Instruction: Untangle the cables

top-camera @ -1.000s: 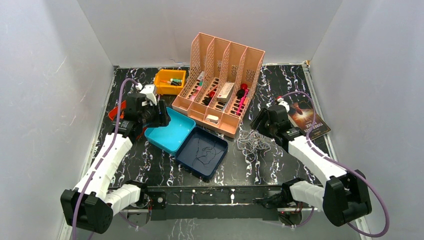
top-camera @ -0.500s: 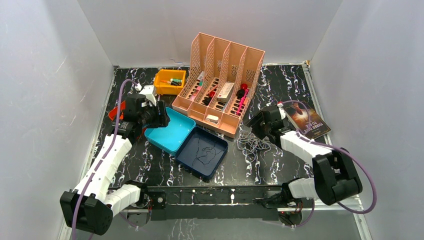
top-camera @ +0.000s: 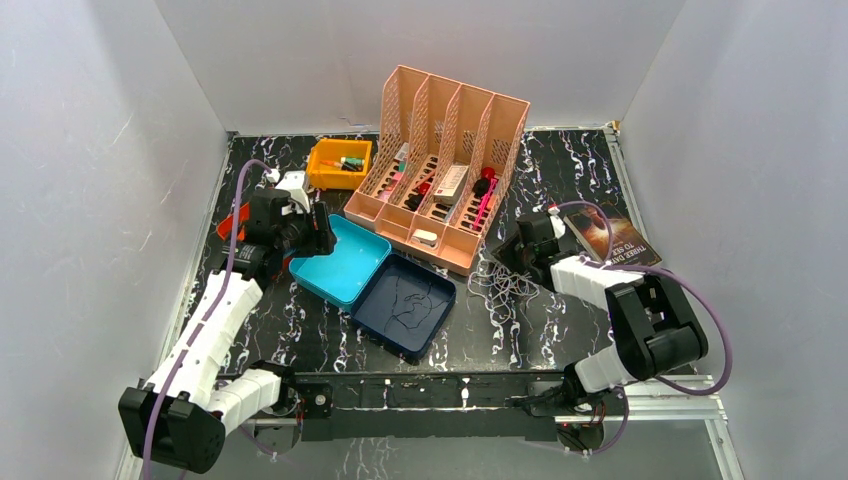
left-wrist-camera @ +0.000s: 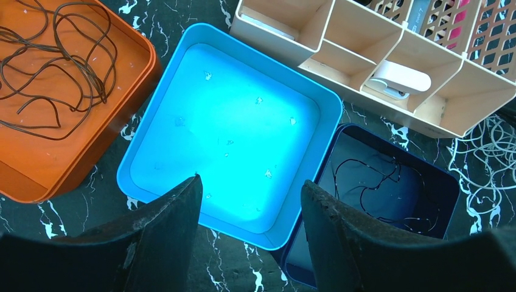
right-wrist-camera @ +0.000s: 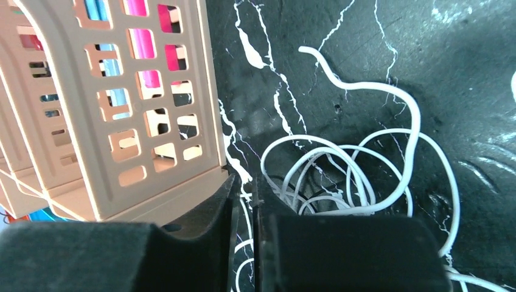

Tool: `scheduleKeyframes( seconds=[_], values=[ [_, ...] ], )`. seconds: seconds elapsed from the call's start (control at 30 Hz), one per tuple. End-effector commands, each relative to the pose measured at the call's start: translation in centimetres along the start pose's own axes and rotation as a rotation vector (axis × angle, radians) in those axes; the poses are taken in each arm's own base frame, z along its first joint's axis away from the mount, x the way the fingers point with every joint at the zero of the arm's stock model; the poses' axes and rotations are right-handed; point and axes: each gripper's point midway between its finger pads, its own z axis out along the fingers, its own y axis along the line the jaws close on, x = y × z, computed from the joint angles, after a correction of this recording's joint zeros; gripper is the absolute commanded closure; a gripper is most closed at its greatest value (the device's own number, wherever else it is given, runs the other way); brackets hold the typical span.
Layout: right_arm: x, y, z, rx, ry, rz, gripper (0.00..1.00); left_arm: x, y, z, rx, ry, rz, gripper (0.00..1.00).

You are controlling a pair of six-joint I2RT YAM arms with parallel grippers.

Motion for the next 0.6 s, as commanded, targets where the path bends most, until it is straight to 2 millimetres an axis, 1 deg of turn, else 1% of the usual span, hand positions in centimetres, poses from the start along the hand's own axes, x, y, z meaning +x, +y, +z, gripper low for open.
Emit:
scheduleKeyframes(
  seconds=[0.0,0.1,0.17,0.23,0.33,0.37,0.43,0.57],
  values=[
    [-2.6,2.1,-1.2,-0.072,-0.107,-0.035,0.85,-1.2,-0.3,-0.8,0.001,-0.025,0.007,0.41],
    [-3.6,2.8,-2.6,-0.097,-0.148,-0.072,0.95,-1.1,-0.3,-0.7,0.002,-0.022,0.004,0.41],
    [-4.3,3.3,-3.7,-0.118,-0.177,-0.099,0.99,-1.1,-0.3,-0.6,0.002,-0.02,-0.002,0.41],
    [-5.1,3.6,-4.8,-0.123,-0.207,-0.116,1.0,-1.2,-0.4,-0.5,0.006,-0.018,-0.005,0.41],
    [-5.8,3.3,-6.0,-0.096,-0.24,-0.133,1.0,-1.3,-0.5,-0.4,0.01,-0.019,-0.009,0.41],
    [-5.9,2.9,-6.3,-0.082,-0.248,-0.132,0.98,-1.3,-0.5,-0.4,0.01,-0.018,-0.01,0.41],
    [-6.1,2.4,-6.6,-0.063,-0.261,-0.116,0.85,-1.4,-0.6,-0.3,0.012,-0.021,-0.01,0.41],
    [-5.4,2.4,-6.3,-0.065,-0.227,-0.074,0.66,-1.2,-0.6,-0.3,0.015,-0.017,-0.009,0.41]
  ],
)
